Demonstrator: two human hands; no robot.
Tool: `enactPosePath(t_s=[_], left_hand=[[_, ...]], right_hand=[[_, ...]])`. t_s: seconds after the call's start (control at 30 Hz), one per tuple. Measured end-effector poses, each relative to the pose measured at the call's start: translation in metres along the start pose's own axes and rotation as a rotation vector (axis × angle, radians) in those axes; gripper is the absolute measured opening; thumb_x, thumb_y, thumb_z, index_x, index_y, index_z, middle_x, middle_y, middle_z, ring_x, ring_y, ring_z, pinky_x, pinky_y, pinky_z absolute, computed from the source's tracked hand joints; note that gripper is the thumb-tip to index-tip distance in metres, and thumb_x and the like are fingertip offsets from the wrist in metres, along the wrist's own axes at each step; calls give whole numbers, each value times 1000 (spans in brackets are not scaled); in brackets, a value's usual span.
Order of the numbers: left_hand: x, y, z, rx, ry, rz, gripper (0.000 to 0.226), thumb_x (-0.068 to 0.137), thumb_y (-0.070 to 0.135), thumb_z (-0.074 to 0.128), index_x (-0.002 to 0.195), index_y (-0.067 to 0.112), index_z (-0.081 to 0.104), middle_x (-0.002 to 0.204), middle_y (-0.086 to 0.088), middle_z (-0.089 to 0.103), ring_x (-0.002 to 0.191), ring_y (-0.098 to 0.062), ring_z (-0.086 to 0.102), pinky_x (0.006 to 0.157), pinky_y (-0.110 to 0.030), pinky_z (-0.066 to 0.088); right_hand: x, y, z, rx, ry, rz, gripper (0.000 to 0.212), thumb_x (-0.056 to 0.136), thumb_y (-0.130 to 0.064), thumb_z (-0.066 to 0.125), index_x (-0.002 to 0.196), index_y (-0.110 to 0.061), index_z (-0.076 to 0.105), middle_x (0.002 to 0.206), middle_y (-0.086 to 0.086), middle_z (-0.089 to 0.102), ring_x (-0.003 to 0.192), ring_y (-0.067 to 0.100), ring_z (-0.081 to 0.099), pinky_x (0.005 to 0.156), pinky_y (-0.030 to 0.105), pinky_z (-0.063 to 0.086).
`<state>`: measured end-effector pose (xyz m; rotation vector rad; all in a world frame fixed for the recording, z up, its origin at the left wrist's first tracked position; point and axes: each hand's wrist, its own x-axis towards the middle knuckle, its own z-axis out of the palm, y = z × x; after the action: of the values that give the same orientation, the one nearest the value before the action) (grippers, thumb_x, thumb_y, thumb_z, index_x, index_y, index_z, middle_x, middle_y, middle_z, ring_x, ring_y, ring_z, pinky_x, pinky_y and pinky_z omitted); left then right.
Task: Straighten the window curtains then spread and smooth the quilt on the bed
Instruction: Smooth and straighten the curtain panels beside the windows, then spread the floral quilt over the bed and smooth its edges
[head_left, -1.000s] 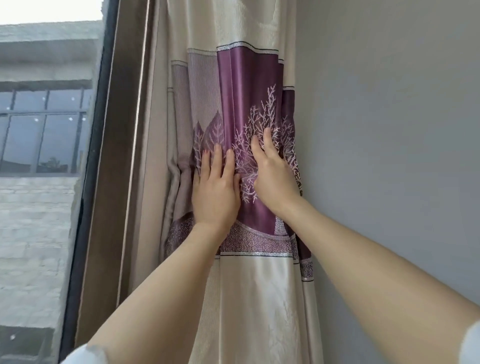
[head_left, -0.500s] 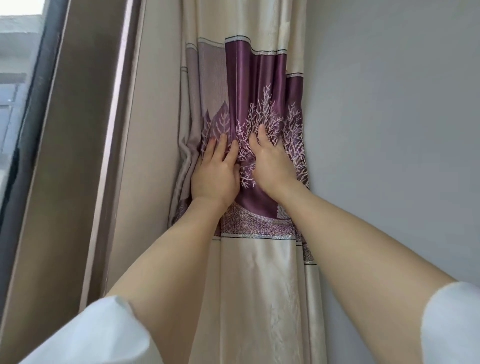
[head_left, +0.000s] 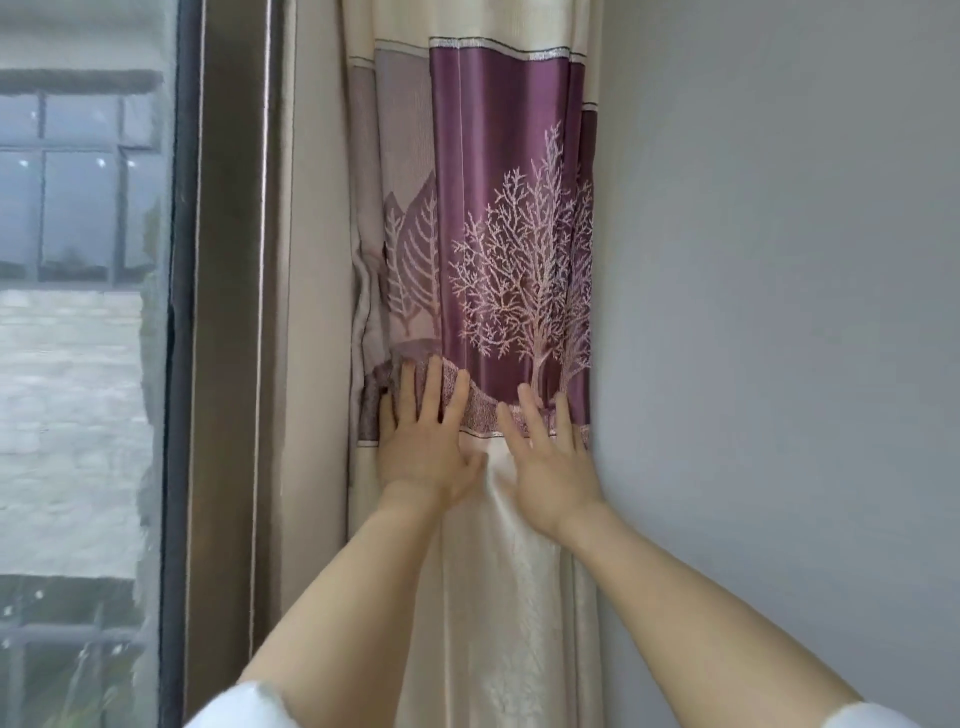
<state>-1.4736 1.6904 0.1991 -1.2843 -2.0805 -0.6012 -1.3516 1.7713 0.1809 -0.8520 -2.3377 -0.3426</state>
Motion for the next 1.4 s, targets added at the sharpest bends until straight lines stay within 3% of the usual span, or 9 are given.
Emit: enactPosePath(t_s=[0.13,0.37,0.53,0.67,0.77,0.9,1.17,1.4], left_hand=[[-36,4,2,118,-134,-27,89,88,55,42,142,33,-26,151,-2,-33,139,-33,-28,116,-48,0],[-64,22,-51,51,-225,-29,75,89,46,46,147,34,0,158,-1,-14,144,-33,-13,110,-52,22],[-104,40,-96,93,-176,-28,57,90,42,45,142,28,26,154,-9,10,138,-36,13,97,-46,37],[-153,63,-128,101,21,-30,37,89,34,48,122,18,53,133,-14,33,118,-33,35,85,-42,43],[-197,88,-152,43,41,-104,29,89,25,48,114,12,56,122,-13,40,109,-32,40,80,-40,42],[-259,127,-193,-74,73,-106,27,89,23,45,107,9,58,120,-15,44,108,-35,42,81,-44,43],[-355,302,-274,-442,54,255,39,89,24,45,126,12,50,126,-11,49,115,-33,44,89,-42,38],[-439,505,-329,-774,-172,613,45,92,28,44,136,15,41,135,-10,44,122,-31,41,96,-44,41]], right_hand=[[-31,-1,-2,-81,-126,9,83,84,-7,40,145,-33,-10,152,-3,-30,139,35,-26,115,48,-1],[-64,1,-60,0,-336,20,80,79,-4,35,146,-38,6,154,-14,-23,143,24,-17,115,45,16],[-105,-3,-106,103,-336,-50,67,84,-3,33,145,-28,21,158,-6,-1,145,25,2,117,42,17],[-158,-6,-148,159,-250,-123,58,83,-3,33,138,-22,40,152,-4,29,142,24,16,116,37,21],[-210,-4,-183,200,-234,-93,56,83,-3,33,134,-22,46,143,3,45,137,23,29,110,39,32],[-291,13,-239,151,-211,-12,52,87,-6,32,135,-23,45,143,10,44,135,24,34,108,40,34],[-478,91,-373,-44,-116,192,47,89,-9,34,133,-19,47,136,9,51,129,24,40,101,36,36],[-657,178,-497,-263,-100,527,45,88,-11,37,131,-19,49,133,9,56,125,26,44,103,43,37]])
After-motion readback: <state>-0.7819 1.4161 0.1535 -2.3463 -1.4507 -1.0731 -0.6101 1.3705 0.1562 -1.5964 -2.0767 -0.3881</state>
